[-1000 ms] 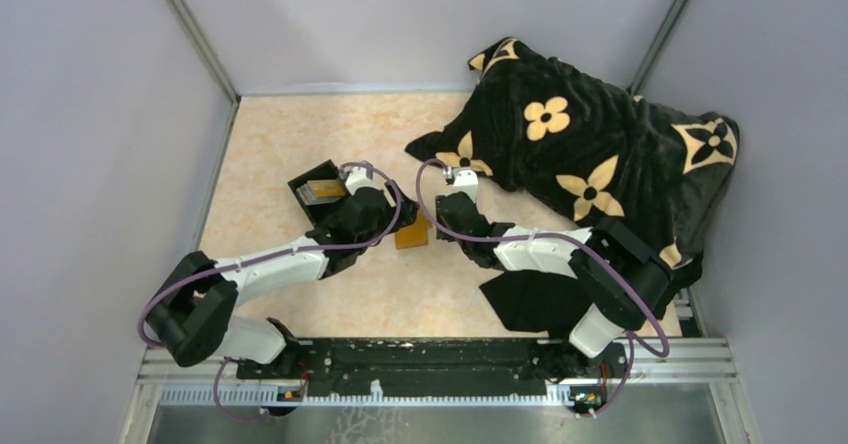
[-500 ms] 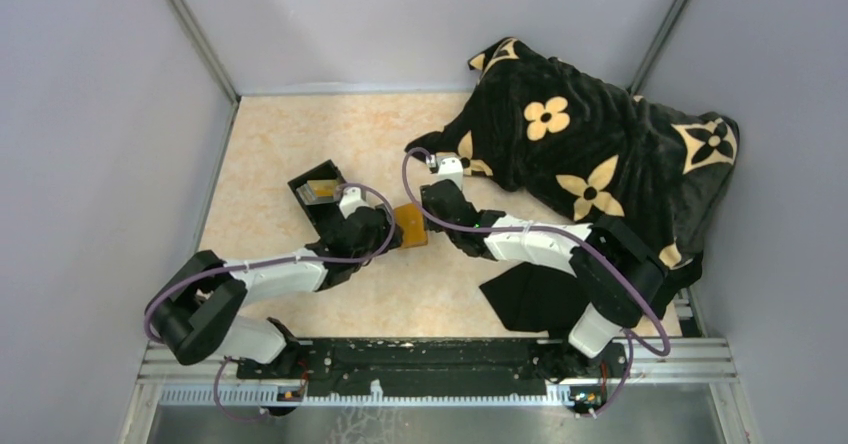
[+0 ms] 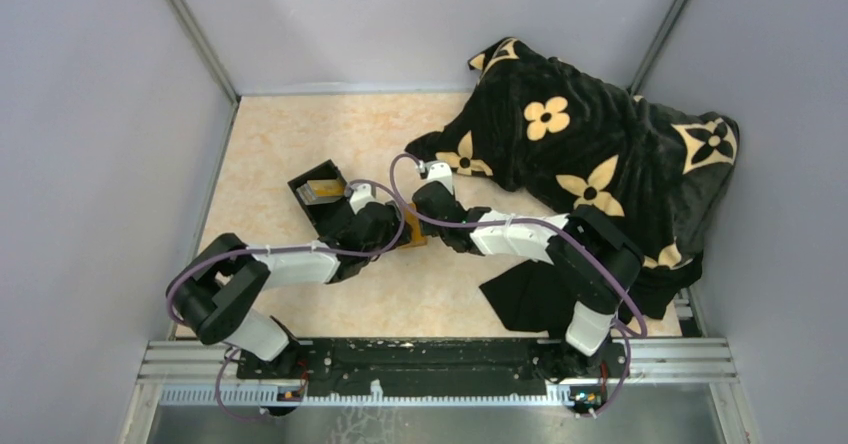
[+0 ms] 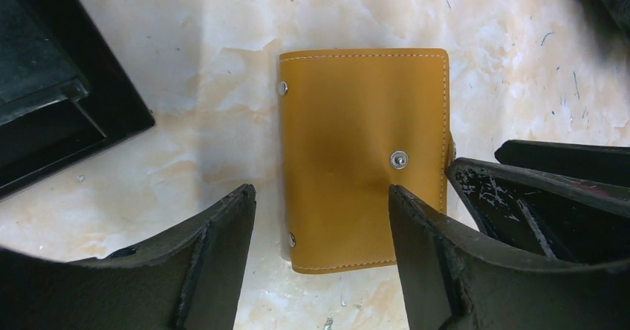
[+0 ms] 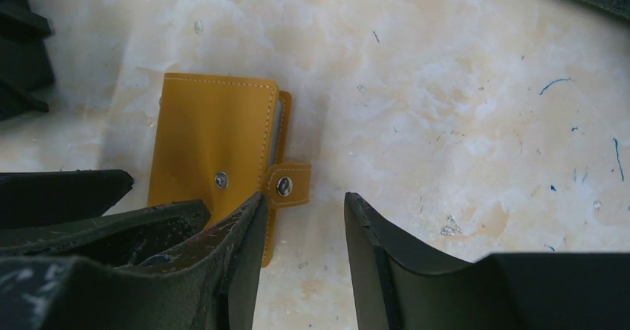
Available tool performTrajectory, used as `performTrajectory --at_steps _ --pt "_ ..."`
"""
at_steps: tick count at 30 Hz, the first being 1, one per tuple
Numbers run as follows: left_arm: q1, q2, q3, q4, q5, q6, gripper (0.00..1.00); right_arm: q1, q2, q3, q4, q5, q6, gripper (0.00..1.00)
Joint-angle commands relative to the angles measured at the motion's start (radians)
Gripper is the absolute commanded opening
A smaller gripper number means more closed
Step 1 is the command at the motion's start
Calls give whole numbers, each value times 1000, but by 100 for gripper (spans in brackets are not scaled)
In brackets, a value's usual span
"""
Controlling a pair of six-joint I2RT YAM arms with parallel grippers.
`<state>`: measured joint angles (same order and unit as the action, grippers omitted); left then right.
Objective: Put the credit cards into the card holder
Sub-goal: Close the card holder at the center of the board.
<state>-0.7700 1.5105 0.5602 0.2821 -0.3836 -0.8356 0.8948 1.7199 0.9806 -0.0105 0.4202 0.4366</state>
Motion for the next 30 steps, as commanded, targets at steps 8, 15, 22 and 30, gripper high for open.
performTrajectory --at_steps 8,15,22,30 --pt "-3 80 53 -104 44 -1 73 12 3 73 20 7 -19 43" --pt "-5 122 111 -214 77 -12 72 12 16 90 9 -2 -21 43" --pt "-21 120 115 -327 76 -53 71 12 33 106 0 -10 -14 43" --pt "-27 97 67 -329 88 -111 66 12 47 121 -14 -21 -7 43"
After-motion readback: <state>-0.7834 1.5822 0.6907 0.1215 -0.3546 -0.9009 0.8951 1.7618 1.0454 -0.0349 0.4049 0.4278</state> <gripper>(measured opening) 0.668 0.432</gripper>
